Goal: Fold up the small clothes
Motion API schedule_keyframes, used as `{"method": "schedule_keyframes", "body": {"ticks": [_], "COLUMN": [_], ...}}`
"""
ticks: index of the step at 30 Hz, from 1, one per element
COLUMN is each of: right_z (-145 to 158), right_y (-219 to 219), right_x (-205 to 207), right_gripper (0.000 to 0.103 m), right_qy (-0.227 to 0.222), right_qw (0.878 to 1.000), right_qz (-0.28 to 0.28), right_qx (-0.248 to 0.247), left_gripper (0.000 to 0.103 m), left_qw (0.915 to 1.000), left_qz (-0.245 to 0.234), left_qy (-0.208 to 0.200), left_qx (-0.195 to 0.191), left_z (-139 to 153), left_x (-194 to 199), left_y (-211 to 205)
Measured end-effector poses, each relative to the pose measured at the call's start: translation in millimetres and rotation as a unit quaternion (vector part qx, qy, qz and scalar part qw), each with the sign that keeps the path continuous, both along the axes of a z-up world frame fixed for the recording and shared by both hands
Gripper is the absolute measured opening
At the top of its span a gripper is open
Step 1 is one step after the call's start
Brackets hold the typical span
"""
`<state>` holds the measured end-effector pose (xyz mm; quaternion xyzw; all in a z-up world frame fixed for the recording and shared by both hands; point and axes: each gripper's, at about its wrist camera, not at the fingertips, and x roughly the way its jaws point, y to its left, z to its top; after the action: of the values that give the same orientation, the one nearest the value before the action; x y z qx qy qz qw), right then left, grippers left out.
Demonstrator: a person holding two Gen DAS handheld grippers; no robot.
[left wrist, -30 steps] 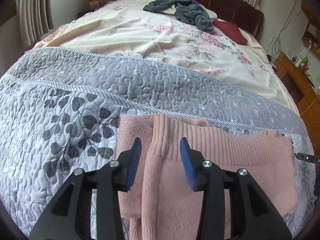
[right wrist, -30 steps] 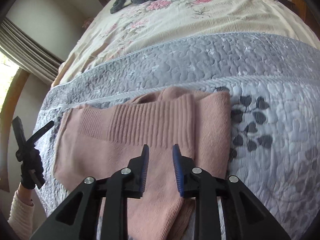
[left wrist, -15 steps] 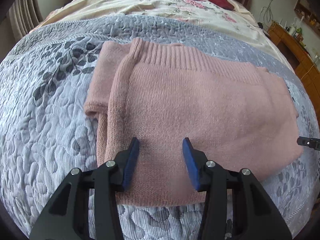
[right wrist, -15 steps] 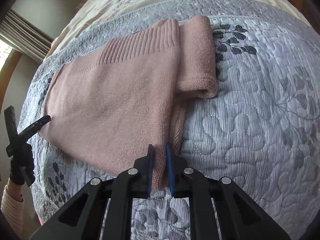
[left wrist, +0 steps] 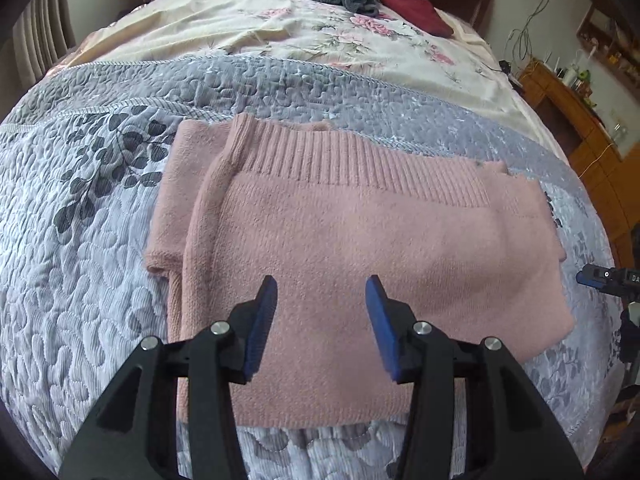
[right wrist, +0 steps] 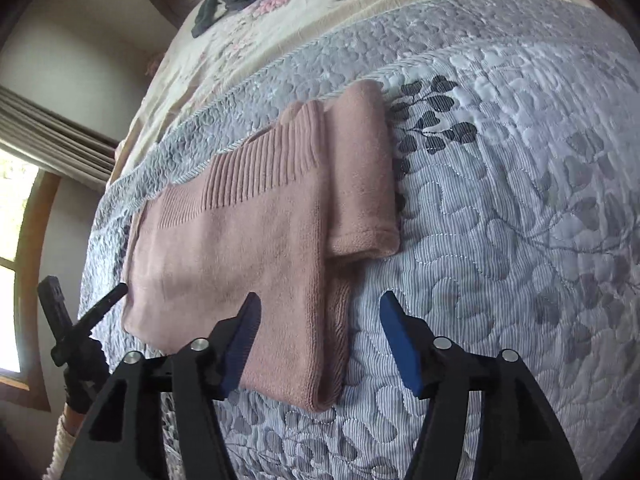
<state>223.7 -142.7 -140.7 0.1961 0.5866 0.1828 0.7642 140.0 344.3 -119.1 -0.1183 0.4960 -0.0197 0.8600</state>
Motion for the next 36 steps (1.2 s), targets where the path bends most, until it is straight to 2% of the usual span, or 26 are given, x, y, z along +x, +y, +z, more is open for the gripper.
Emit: {"method": "schedule_keyframes", "body": {"ticks": [4,9,13,17,19,20,25,31,36], "right_z": [-28,-44,-53,-63,-66,-68,-68,-67,-46], "right_y": [-10,-10,-2,4,5,6,0,6,15], "right_x": [13,23,32,40,44,44,37,38,39], "right_gripper": [0.065,0.063,0.052,0.047,0.028,0.027,0.024,0.024,0.022], "right_qy": [0.027,0.020,0.012,0.008,0.008,0.009,0.003,0.014,0.010], "right_qw": [0.999,0.997,0.995,0.992,0.991,0.990,0.989,0.992,0.993], "right_qz": [-0.012,-0.014,-0.014,-0.033,-0.036,-0.039,-0.048,-0.057,-0.062], "right_qx": [0.041,0.075,0.096,0.122,0.131,0.135,0.136,0.115,0.103], "left_gripper": [0.046,0.046,0.047,0.047,0.047,0.047,0.048,0.049,0.047], "left_qw": [1.0000,0.9998,0.9998,0.9997,0.9996,0.9996,0.9996,0.9996,0.9994], "left_qz": [-0.004,0.000,-0.004,-0.002,-0.005,-0.007,-0.011,-0.012,-0.012], "left_qy": [0.006,0.020,0.017,0.019,0.019,0.019,0.017,0.017,0.020], "left_qx": [-0.002,-0.008,-0.007,-0.018,-0.018,-0.017,-0.021,-0.018,-0.025], "left_z": [-11,-29,-33,-37,-38,-39,-42,-45,-43], "left_x": [16,28,34,38,40,40,41,42,44], "left_y": [-10,-14,-15,-12,-11,-11,-10,-11,-9]}}
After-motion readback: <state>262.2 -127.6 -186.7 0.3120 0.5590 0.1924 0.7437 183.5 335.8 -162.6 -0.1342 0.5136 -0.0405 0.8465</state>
